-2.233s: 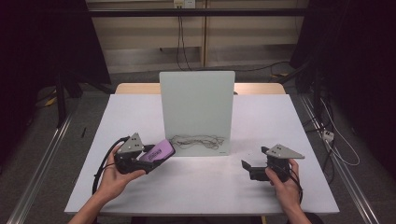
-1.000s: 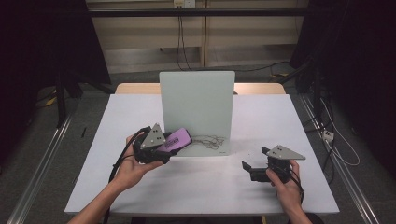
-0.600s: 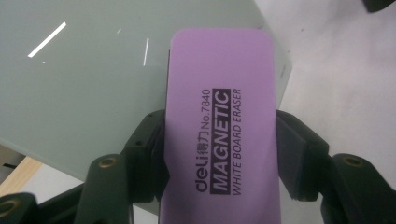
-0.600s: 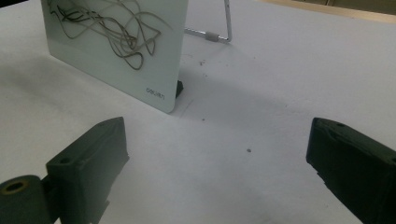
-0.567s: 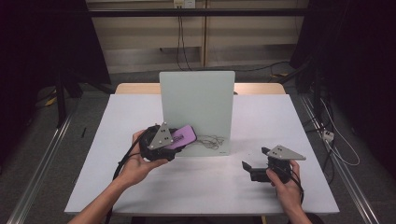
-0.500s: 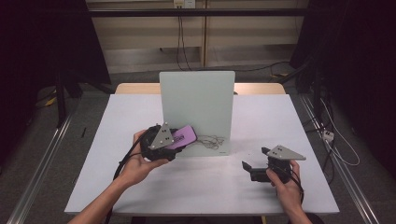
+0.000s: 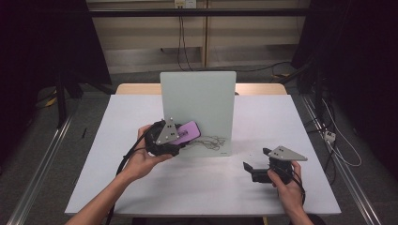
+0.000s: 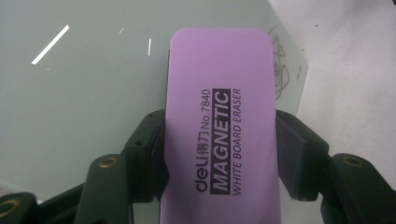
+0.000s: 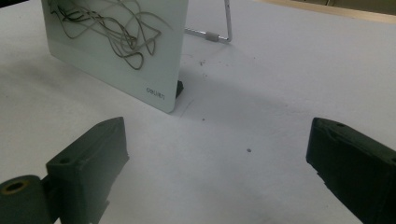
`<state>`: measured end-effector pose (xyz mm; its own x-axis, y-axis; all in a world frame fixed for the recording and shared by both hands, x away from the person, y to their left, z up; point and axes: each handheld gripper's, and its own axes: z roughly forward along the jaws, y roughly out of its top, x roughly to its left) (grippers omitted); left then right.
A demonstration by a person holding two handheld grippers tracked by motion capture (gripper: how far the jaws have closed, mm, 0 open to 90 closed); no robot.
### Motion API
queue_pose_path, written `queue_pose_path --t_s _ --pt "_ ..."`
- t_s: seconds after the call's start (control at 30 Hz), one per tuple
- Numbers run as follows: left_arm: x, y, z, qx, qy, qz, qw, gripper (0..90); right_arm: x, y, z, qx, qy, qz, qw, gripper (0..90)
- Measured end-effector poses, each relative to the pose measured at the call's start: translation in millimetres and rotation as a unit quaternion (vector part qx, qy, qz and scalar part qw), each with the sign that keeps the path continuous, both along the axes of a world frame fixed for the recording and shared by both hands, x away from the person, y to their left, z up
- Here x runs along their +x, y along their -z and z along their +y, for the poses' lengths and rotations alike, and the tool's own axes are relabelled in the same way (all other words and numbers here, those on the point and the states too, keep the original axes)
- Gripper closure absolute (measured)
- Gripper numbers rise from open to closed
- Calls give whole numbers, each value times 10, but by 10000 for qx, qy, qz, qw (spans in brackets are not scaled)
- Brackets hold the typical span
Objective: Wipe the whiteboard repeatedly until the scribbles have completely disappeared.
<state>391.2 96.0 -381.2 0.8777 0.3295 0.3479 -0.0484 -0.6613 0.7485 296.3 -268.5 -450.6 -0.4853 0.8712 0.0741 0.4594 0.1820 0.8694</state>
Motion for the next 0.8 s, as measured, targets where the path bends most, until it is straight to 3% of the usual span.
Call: queue_pose_path --t_s 0.23,0.57,0.8 --pt "-5 68 -6 79 43 -12 10000 410 3 1 8 -32 -33 -22 10000 54" --pt "42 92 28 -46 75 270 9996 411 4 3 6 -37 -27 -20 10000 54" --pt "53 117 31 -59 141 345 9993 412 3 2 11 -35 -35 -17 10000 54"
